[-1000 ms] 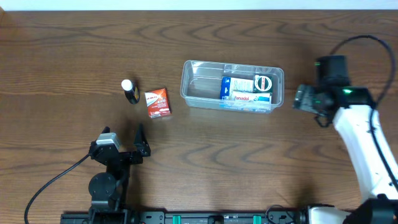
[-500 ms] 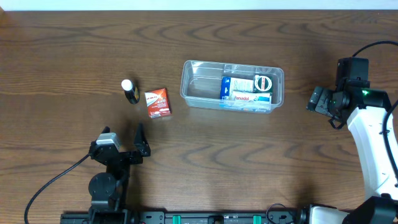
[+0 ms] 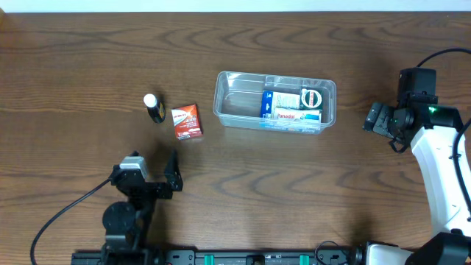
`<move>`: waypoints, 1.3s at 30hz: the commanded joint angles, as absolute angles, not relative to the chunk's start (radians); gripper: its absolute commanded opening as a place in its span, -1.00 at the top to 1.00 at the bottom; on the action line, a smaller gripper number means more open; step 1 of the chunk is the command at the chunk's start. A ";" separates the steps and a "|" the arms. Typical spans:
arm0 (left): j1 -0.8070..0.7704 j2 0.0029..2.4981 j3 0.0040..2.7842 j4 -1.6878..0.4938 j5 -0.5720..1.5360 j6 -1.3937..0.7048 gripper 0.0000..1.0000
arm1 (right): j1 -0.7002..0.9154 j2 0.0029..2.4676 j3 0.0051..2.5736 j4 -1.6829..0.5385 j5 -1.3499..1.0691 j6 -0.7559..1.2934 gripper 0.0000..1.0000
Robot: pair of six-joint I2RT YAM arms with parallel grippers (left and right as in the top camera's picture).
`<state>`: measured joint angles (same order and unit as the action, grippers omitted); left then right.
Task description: Pack container
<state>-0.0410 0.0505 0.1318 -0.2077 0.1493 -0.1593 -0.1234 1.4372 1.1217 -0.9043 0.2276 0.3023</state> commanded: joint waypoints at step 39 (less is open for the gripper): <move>-0.288 1.392 1.122 -0.791 -0.024 -0.266 -0.96 | -0.130 1.433 1.124 -0.905 0.231 0.290 -0.98</move>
